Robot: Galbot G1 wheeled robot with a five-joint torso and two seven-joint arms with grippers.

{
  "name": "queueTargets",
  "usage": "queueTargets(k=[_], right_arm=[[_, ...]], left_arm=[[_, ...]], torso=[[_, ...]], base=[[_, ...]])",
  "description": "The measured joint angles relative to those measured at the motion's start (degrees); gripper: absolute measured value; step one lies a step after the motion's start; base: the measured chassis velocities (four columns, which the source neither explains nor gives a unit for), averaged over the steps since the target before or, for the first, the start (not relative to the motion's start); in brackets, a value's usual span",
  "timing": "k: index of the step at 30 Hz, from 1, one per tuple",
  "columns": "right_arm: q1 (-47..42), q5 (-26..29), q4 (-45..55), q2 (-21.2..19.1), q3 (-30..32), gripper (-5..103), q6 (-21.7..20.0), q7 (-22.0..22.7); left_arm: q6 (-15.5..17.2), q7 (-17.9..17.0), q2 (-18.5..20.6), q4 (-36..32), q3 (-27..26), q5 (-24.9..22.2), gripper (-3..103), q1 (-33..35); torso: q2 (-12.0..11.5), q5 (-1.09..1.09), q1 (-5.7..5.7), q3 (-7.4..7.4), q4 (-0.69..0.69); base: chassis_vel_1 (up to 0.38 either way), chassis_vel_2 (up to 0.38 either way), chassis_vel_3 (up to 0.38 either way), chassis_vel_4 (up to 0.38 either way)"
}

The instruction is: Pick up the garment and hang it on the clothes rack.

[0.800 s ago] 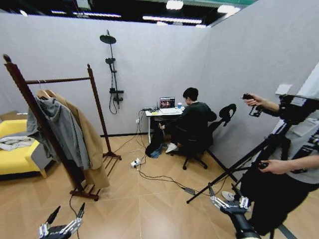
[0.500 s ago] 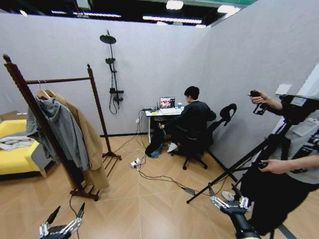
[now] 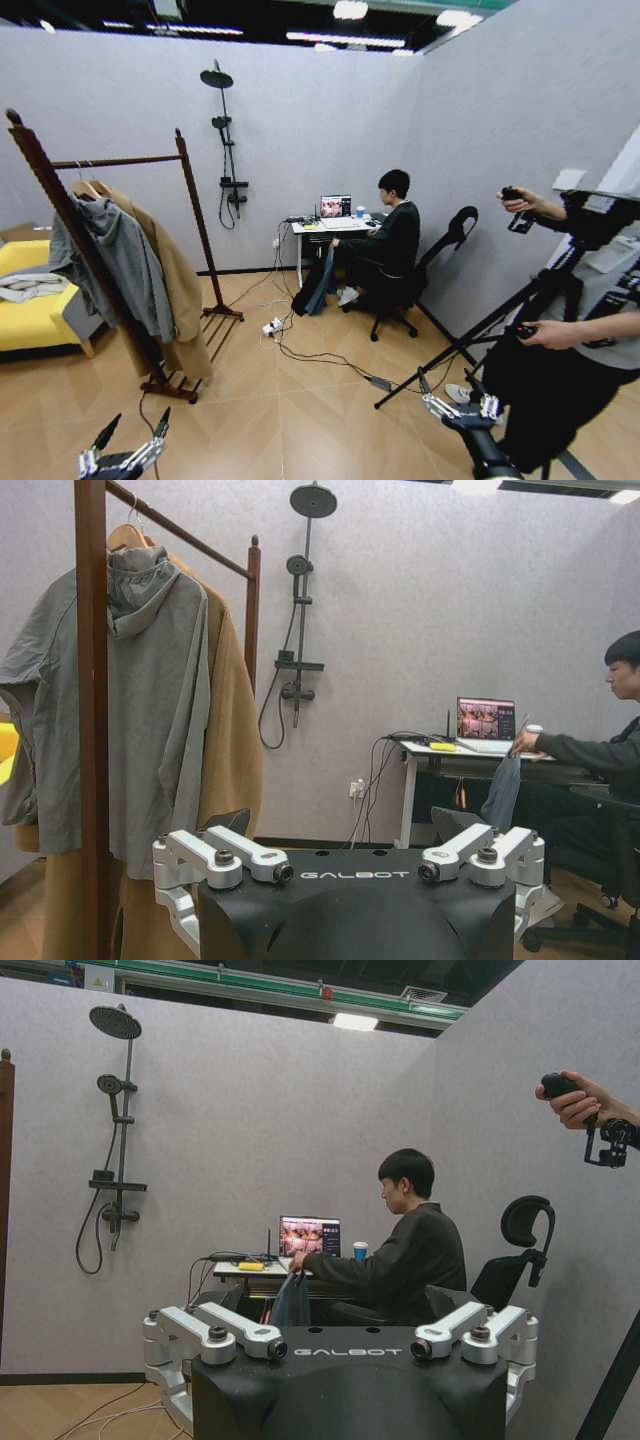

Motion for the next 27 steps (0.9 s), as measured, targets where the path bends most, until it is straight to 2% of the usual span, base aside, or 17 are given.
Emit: queueTargets(k=[27], right_arm=[[0.0,0.0,0.0,0.0,0.0,100,0.0,0.0]], left_arm=[[0.0,0.0,0.0,0.0,0.0,0.0,100,0.0]], torso=[[0.0,0.00,0.00,0.00,0.00]], base=[[0.000,0.000,0.000,0.000]])
